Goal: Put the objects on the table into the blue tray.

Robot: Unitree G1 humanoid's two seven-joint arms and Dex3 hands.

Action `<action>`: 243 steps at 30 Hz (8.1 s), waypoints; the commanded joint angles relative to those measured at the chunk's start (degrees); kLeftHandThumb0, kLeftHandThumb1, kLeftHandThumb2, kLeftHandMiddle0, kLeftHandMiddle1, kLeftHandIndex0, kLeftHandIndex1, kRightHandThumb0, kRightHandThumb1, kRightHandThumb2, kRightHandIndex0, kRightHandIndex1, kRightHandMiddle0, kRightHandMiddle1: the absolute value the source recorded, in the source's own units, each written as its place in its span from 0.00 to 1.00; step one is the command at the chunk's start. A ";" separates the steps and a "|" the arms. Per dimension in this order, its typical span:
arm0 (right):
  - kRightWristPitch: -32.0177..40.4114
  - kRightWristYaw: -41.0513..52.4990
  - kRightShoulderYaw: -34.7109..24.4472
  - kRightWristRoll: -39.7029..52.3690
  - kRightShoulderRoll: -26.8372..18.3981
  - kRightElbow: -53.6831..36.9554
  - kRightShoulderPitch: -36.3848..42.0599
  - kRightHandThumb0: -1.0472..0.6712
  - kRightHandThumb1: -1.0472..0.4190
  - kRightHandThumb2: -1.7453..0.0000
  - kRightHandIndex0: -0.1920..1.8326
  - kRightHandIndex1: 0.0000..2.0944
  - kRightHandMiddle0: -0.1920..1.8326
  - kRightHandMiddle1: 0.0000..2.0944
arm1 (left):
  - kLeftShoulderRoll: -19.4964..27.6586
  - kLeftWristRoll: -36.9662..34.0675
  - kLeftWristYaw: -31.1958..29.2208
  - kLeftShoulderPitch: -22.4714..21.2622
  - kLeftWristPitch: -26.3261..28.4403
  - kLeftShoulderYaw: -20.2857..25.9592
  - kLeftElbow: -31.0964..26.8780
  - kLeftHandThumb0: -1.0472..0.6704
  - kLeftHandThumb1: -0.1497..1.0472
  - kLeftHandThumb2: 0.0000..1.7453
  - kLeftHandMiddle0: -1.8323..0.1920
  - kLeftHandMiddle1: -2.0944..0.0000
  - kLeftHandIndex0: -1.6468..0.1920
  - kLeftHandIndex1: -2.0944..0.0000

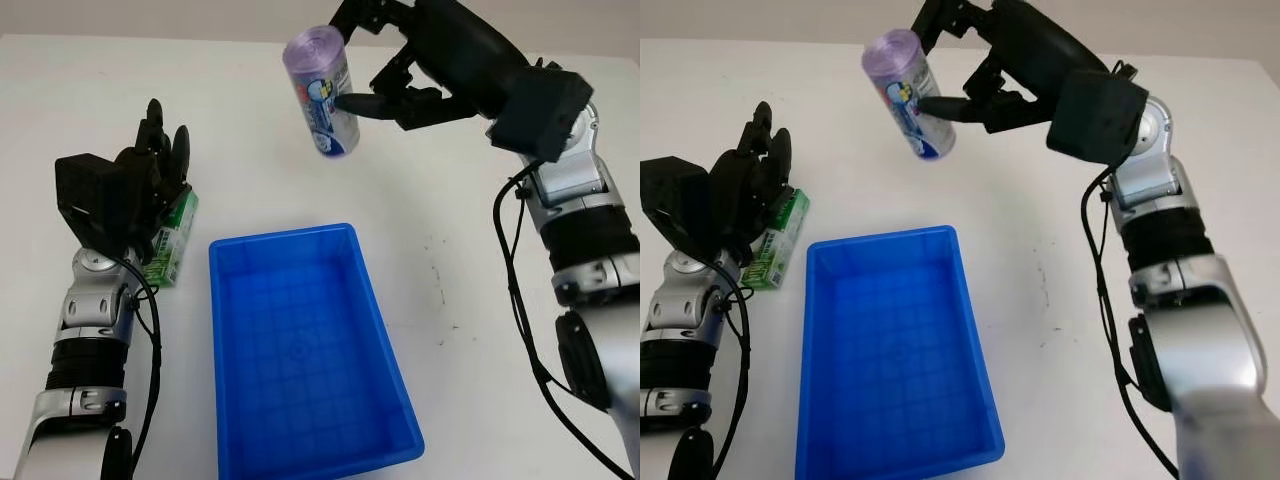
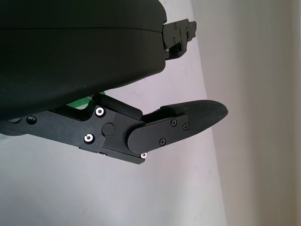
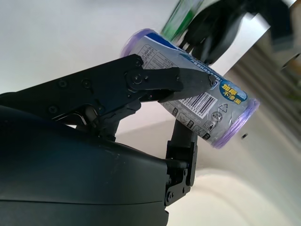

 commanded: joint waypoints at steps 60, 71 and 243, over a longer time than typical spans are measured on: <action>26.49 -26.21 -18.95 7.18 10.11 5.93 15.89 0.22 0.00 0.53 0.00 0.00 0.00 0.00 | 2.16 -0.24 -2.07 -1.69 -1.60 0.02 0.91 0.22 1.00 0.37 1.00 1.00 1.00 1.00; 28.44 -26.85 -19.31 8.15 11.04 3.38 16.53 0.22 0.00 0.52 0.00 0.00 0.00 0.00 | 17.27 1.85 -17.81 -7.19 -5.83 -1.30 -3.41 0.27 0.98 0.08 0.99 0.98 0.96 0.97; 27.35 -24.05 -20.03 8.21 12.54 7.10 18.37 0.27 0.00 0.60 0.00 0.00 0.00 0.00 | 4.18 -16.79 -9.99 -14.17 54.47 -13.61 -41.67 0.34 1.00 0.34 0.26 0.00 0.35 0.00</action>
